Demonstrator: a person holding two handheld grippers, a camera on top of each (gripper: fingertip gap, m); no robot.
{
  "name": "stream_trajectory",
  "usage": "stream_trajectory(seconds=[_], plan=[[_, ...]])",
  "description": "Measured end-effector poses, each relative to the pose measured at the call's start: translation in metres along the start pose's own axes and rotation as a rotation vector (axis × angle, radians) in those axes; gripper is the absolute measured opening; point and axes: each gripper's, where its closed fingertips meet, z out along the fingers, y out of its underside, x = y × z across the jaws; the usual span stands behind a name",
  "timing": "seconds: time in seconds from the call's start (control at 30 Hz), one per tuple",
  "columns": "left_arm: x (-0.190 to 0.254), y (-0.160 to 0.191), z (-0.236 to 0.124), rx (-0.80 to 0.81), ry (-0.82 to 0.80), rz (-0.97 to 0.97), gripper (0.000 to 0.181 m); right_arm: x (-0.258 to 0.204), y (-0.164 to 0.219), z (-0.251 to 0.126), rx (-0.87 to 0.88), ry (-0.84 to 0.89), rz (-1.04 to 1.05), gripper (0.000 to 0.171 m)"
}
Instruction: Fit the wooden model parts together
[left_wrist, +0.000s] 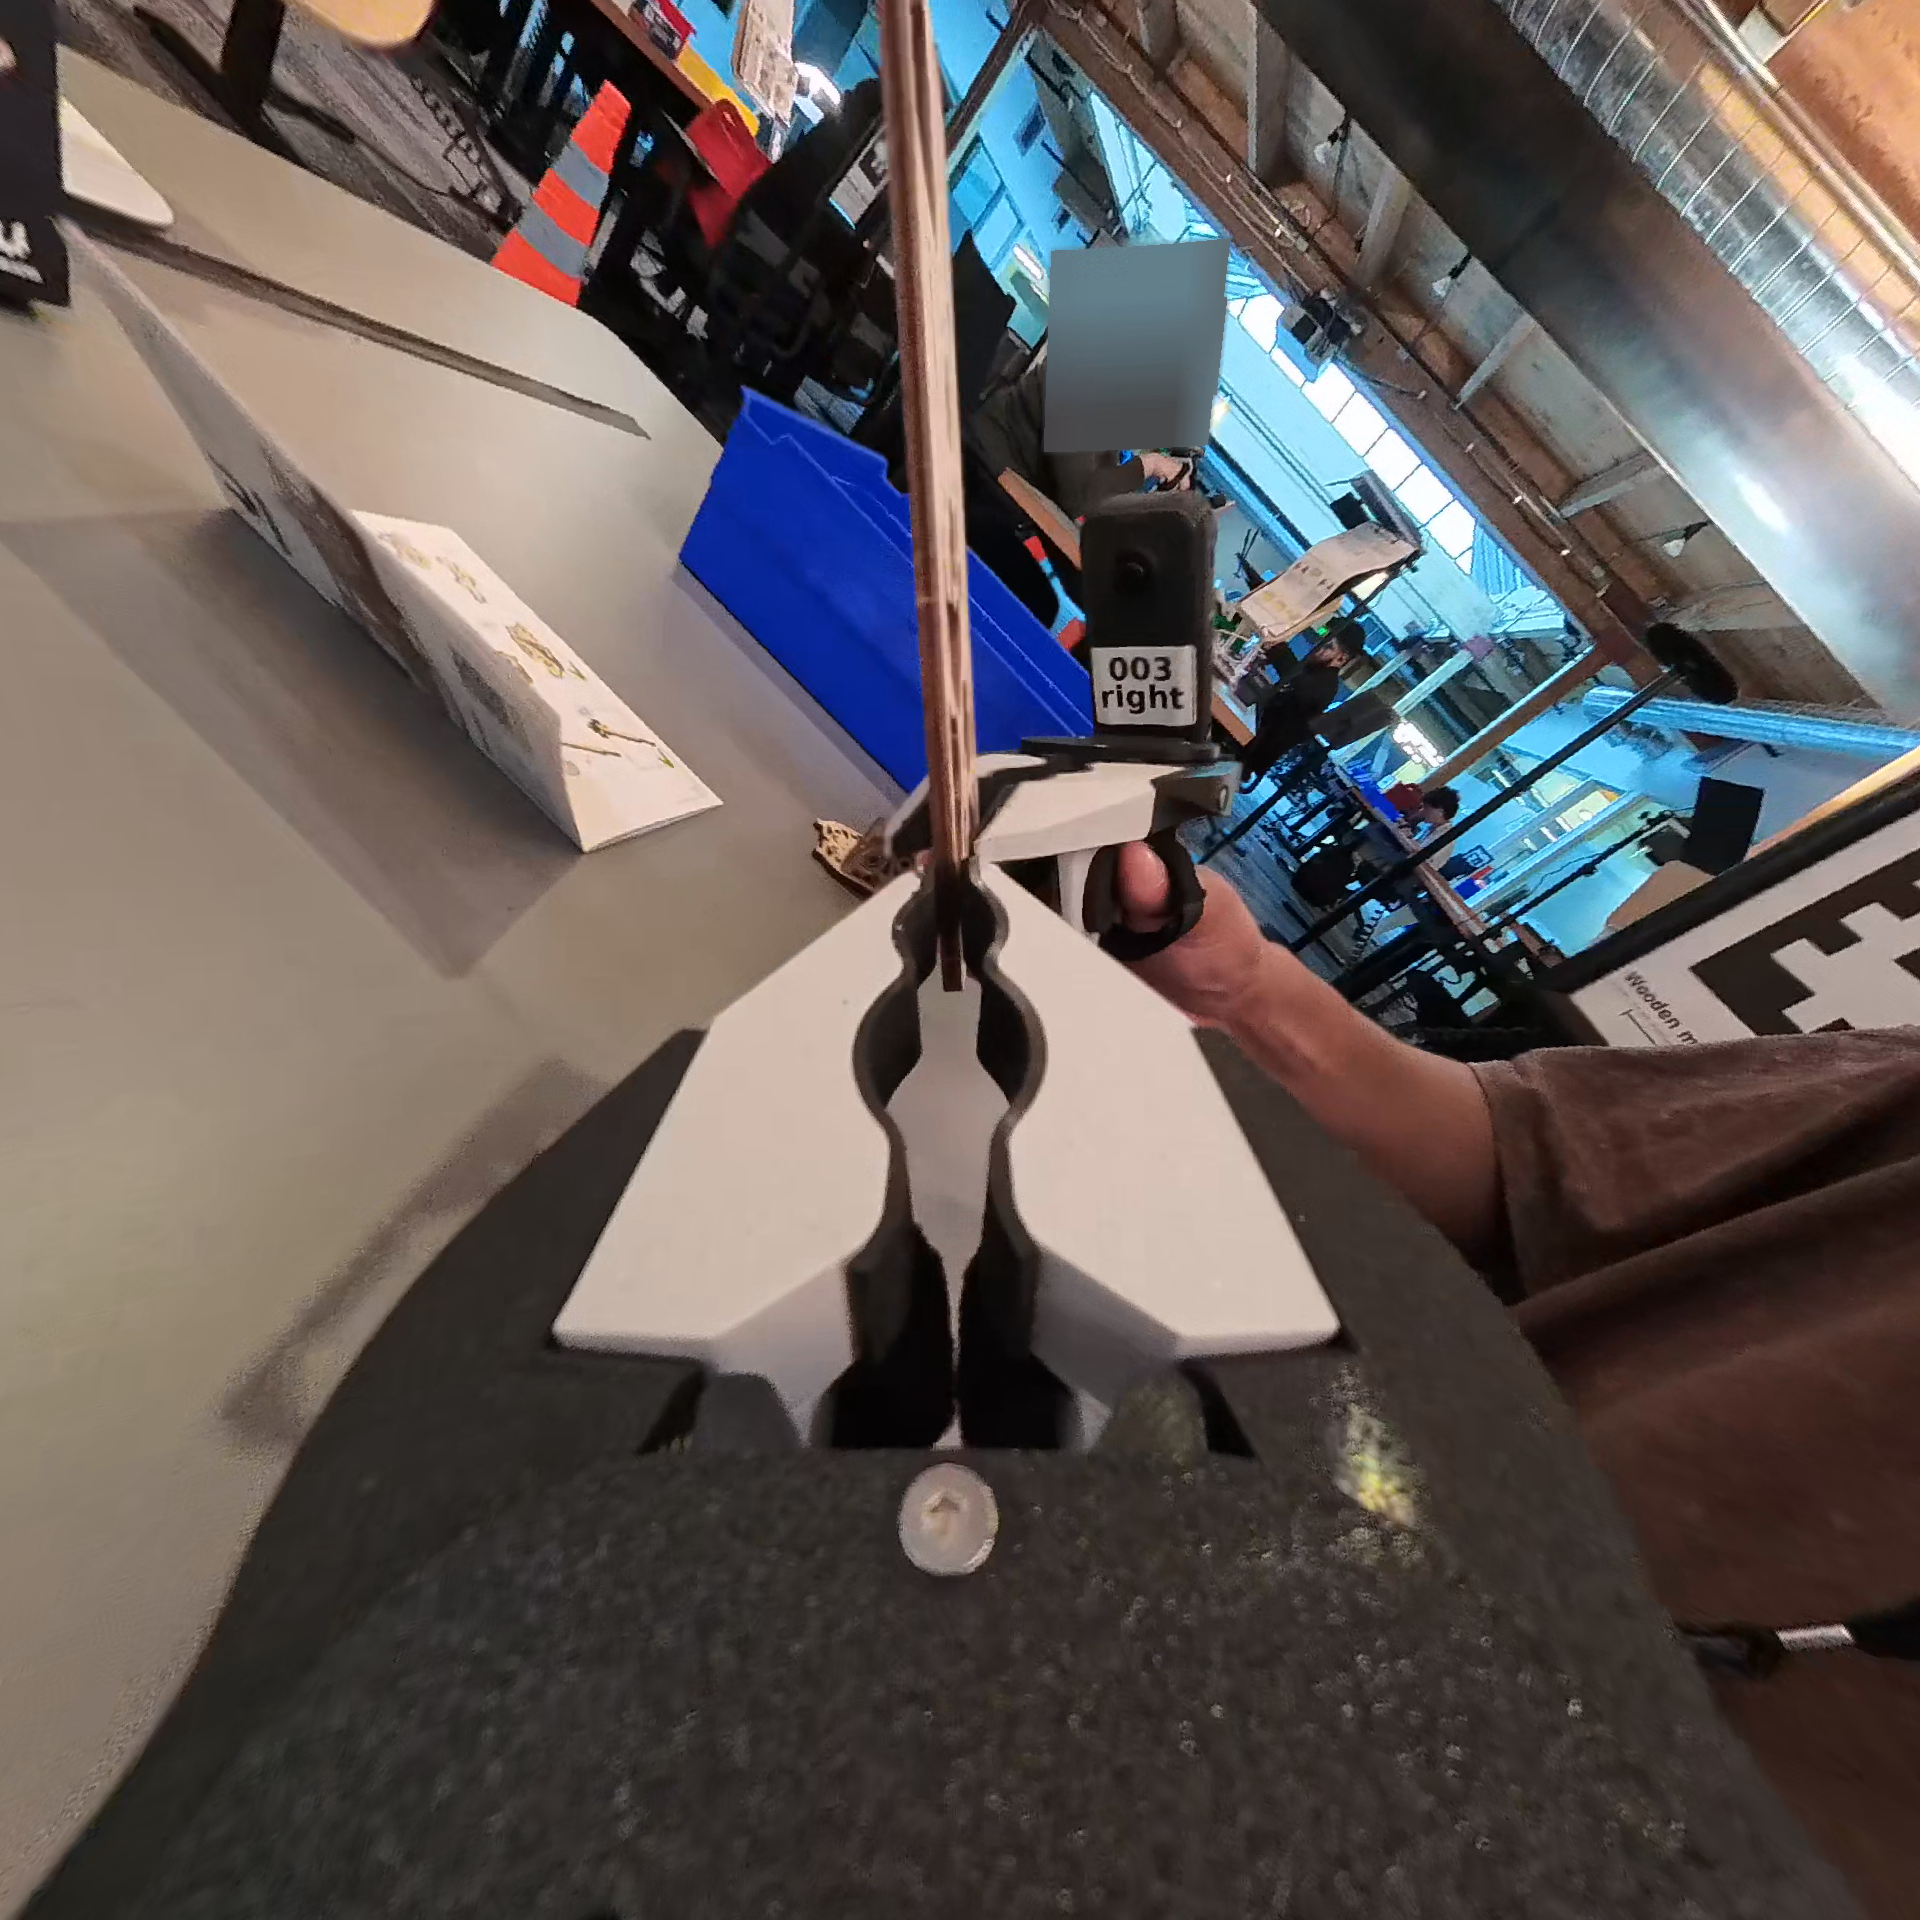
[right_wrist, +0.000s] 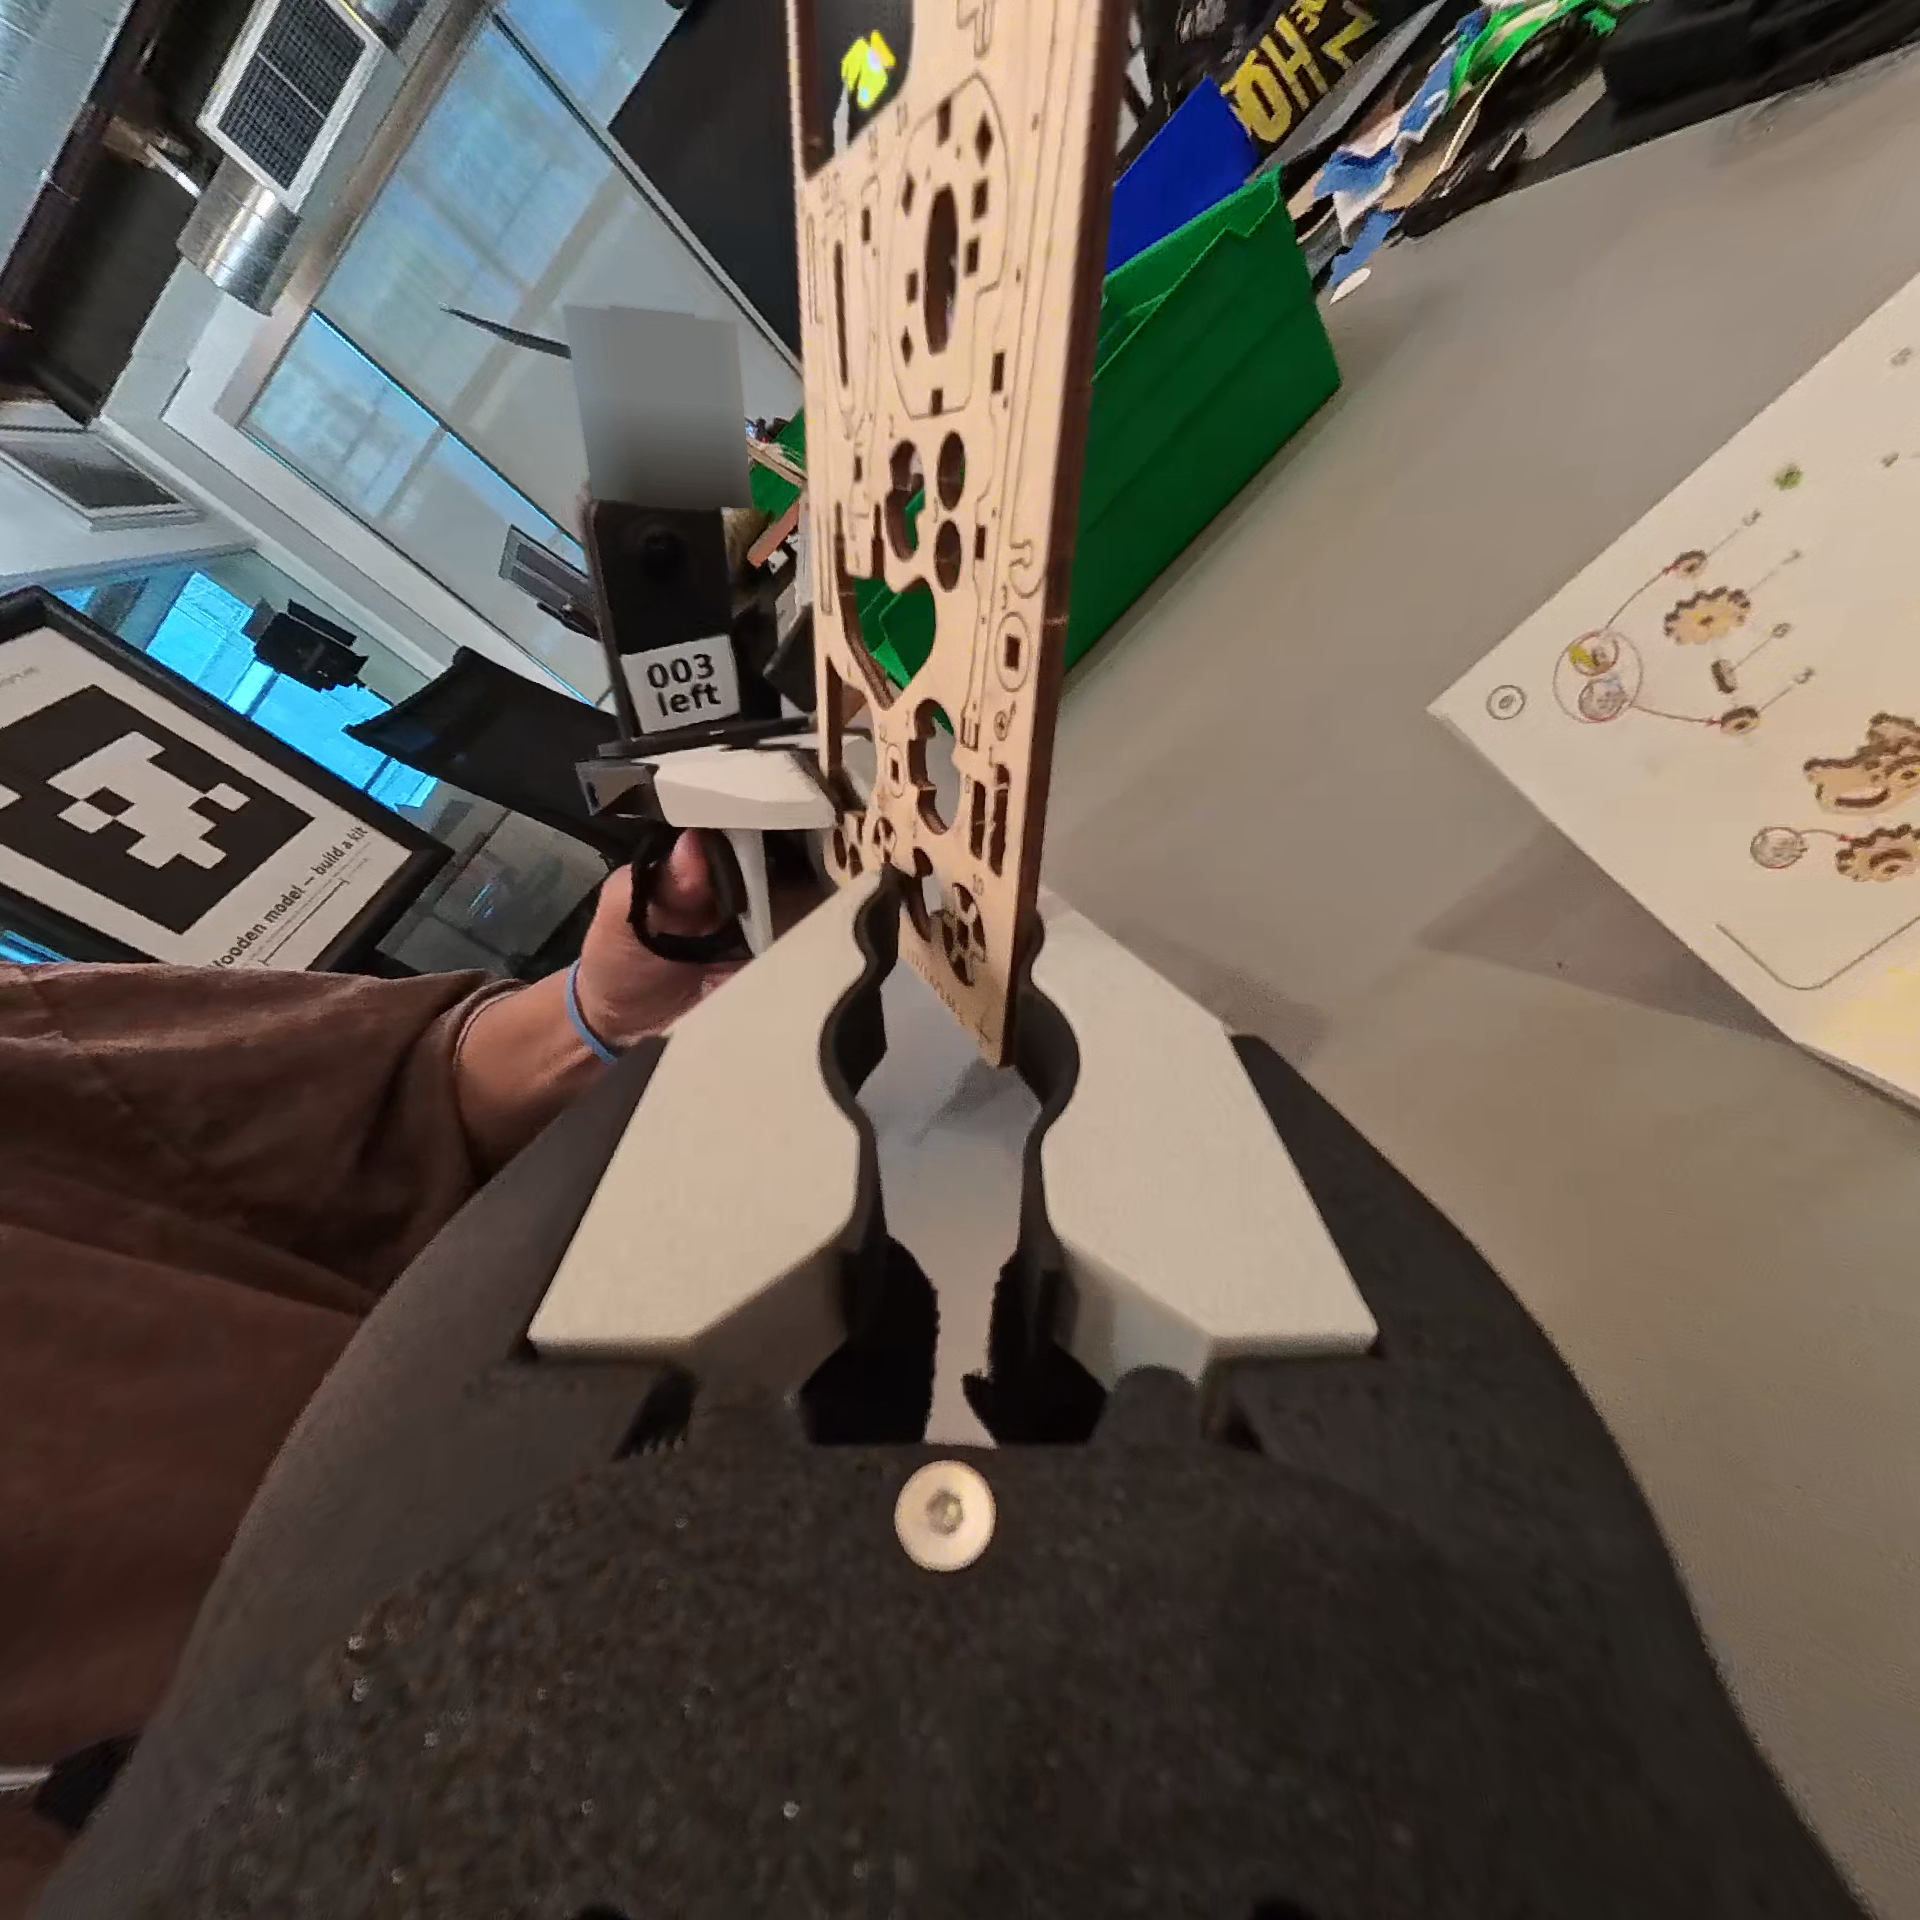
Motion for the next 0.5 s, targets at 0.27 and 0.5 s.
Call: stream_trajectory(seconds=[0.27,0.5], plan=[[0.002,0.027,0.010,-0.125,0.127,-0.085,0.027,-0.011,0.013,-0.004,-0.028,-0.069,0.010,0.002],[0.011,0.035,0.013,-0.170,0.177,-0.072,0.001,-0.017,0.012,-0.002,0.013,-0.162,0.047,0.005]])
